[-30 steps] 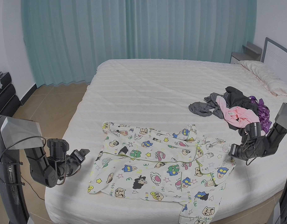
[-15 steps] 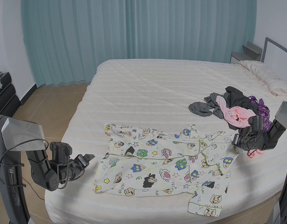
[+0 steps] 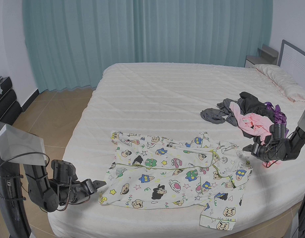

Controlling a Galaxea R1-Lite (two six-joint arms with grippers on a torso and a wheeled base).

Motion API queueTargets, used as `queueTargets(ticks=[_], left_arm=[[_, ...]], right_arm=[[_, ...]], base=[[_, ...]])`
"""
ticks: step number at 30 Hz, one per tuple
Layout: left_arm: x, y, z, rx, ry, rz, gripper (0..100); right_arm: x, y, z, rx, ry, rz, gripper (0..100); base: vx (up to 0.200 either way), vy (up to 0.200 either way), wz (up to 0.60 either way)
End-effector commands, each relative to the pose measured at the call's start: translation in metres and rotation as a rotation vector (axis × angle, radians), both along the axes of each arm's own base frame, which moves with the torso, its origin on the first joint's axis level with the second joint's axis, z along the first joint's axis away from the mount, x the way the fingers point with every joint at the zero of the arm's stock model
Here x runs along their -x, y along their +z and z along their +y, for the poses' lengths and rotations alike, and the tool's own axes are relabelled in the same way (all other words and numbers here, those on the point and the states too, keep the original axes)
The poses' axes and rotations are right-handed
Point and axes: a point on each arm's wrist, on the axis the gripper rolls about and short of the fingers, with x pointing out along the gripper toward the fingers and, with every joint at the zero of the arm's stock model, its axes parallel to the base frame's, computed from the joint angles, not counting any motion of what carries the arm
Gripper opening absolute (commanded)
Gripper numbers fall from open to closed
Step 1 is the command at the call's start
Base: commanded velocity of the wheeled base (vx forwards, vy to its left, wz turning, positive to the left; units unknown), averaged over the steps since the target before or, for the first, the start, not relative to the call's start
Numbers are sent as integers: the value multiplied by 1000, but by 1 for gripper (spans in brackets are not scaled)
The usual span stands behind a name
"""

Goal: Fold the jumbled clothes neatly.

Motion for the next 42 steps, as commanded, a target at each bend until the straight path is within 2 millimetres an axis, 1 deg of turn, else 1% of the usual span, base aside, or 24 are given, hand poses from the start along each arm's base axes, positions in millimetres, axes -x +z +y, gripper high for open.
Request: queueTargets(ticks=[1, 2, 3, 5, 6, 8, 10, 13, 14, 16, 20, 21, 22, 23, 24, 26, 27, 31, 32, 35, 39, 42], left_arm=[[11, 10, 2, 0, -21, -19, 100], [12, 9, 1, 1, -24, -15, 100], [16, 9, 1, 3, -31, -8, 100], [17, 8, 0, 4, -39, 1, 100], [18, 8, 0, 4, -39, 2, 100], [19, 7, -1, 3, -42, 8, 100], [22, 6, -2, 0, -52, 20, 100], [26, 5, -4, -3, -64, 31, 100], [26, 5, -5, -4, -66, 31, 100], [27, 4, -6, -6, -74, 37, 100], [29, 4, -6, -6, -74, 44, 100], [29, 4, -6, -6, -74, 44, 100], [29, 4, -6, -6, -74, 44, 100], [29, 4, -6, -6, -74, 44, 100], [29, 4, -6, -6, -74, 44, 100], [29, 4, -6, -6, -74, 44, 100], [29, 4, -6, -5, -74, 42, 100], [27, 4, -6, -6, -73, 39, 100], [26, 3, -6, -6, -72, 39, 100], [26, 3, -6, -6, -69, 39, 100], [25, 3, -5, -6, -66, 36, 100], [25, 3, -5, -6, -65, 36, 100]], right_arm=[[33, 27, 6, -79, 16, -20, 100], [36, 27, 7, -85, 21, -16, 100], [53, 29, 14, -108, 48, 6, 100], [68, 28, 21, -131, 79, 33, 100], [72, 27, 23, -136, 88, 43, 100], [90, 20, 32, -151, 121, 94, 100], [102, 15, 39, -157, 146, 136, 100], [119, 5, 53, -157, 197, 209, 100], [120, 4, 55, -157, 203, 216, 100], [128, -3, 65, -145, 256, 259, 100], [138, -10, 78, -132, 315, 316, 100], [138, -10, 78, -132, 315, 316, 100], [140, -16, 85, -118, 340, 343, 100], [140, -16, 86, -117, 344, 344, 100], [140, -21, 93, -81, 357, 369, 100], [139, -25, 97, -57, 360, 382, 100], [137, -30, 102, -24, 362, 389, 100], [130, -49, 116, 48, 374, 363, 100], [128, -58, 121, 77, 372, 348, 100], [122, -66, 133, 110, 330, 284, 100], [124, -69, 145, 120, 351, 272, 100], [125, -69, 149, 124, 362, 271, 100]], base=[[0, 0, 0], [0, 0, 0], [0, 0, 0], [0, 0, 0], [0, 0, 0], [-100, 0, 0], [-200, 0, 0], [-200, 0, 0], [-200, 0, 0], [-200, 0, 0], [-200, 0, 0], [-200, 0, 0], [-200, 0, 0], [0, 0, 0], [0, 0, 0], [0, 0, 0], [0, 0, 0], [0, 0, 0], [0, 0, 0], [0, 0, 0], [0, 0, 0], [0, 0, 0]])
